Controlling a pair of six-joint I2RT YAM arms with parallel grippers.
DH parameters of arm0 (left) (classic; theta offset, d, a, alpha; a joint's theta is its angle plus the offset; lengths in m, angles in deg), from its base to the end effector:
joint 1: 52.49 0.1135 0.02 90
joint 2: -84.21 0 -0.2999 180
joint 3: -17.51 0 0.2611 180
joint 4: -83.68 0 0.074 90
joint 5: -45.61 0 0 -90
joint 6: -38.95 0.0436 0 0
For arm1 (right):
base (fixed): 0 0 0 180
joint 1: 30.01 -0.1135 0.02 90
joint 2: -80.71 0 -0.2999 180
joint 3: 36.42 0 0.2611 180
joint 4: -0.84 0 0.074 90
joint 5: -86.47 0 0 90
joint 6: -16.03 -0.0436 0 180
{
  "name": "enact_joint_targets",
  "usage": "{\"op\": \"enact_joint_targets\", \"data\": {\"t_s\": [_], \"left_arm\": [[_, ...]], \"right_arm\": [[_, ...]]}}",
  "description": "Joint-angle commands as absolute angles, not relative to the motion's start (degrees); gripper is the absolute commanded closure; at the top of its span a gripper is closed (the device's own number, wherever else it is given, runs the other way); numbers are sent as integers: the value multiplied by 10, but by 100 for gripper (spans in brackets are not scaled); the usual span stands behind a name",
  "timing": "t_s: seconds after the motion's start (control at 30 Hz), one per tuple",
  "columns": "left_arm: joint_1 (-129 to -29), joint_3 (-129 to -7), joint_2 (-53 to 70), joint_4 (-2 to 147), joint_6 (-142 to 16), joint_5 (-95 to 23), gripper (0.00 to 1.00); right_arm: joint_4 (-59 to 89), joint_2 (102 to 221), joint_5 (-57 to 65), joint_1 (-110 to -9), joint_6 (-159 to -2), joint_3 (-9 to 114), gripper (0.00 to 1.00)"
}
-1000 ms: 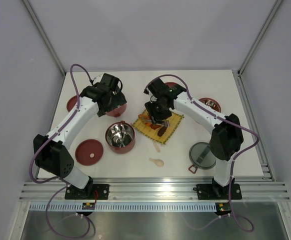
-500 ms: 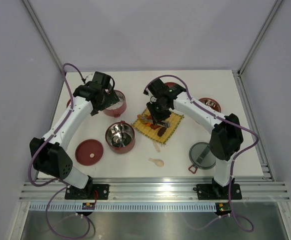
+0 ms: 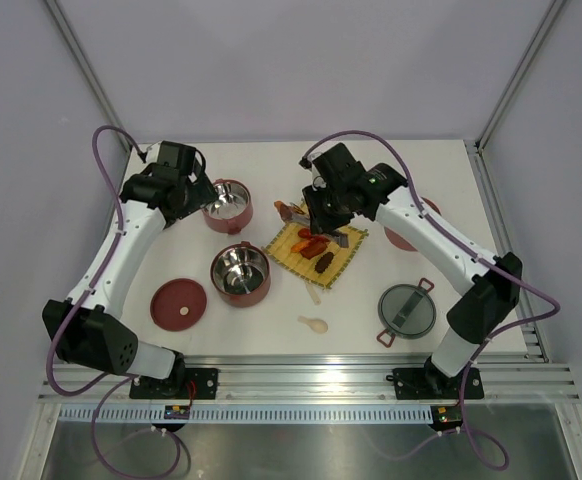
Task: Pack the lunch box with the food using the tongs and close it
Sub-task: Pick up the fake food from the plate, then place the fake food in the packing box.
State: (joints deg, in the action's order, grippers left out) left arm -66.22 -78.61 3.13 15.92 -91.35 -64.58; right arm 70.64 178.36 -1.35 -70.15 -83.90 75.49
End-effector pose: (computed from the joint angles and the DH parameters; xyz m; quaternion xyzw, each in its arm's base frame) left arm 0.2904 -0.0555 0.3861 -0.2689 0.8950 0.0050 0.3558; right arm 0.2890 0.2459 0.3781 -0.2543 0.9205 0.1418 0.2606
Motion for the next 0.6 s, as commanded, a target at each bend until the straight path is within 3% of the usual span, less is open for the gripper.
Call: {"op": "enact_joint_targets", "data": {"t_s": [0.0, 0.57], "left_arm": [[-651, -806, 45, 169, -900, -651, 1], [-622, -830, 57, 161, -888, -650, 1]], "right_arm": [[706, 1752, -3, -729, -851, 793, 71], [721, 1791, 5, -870, -848, 789, 68]]}}
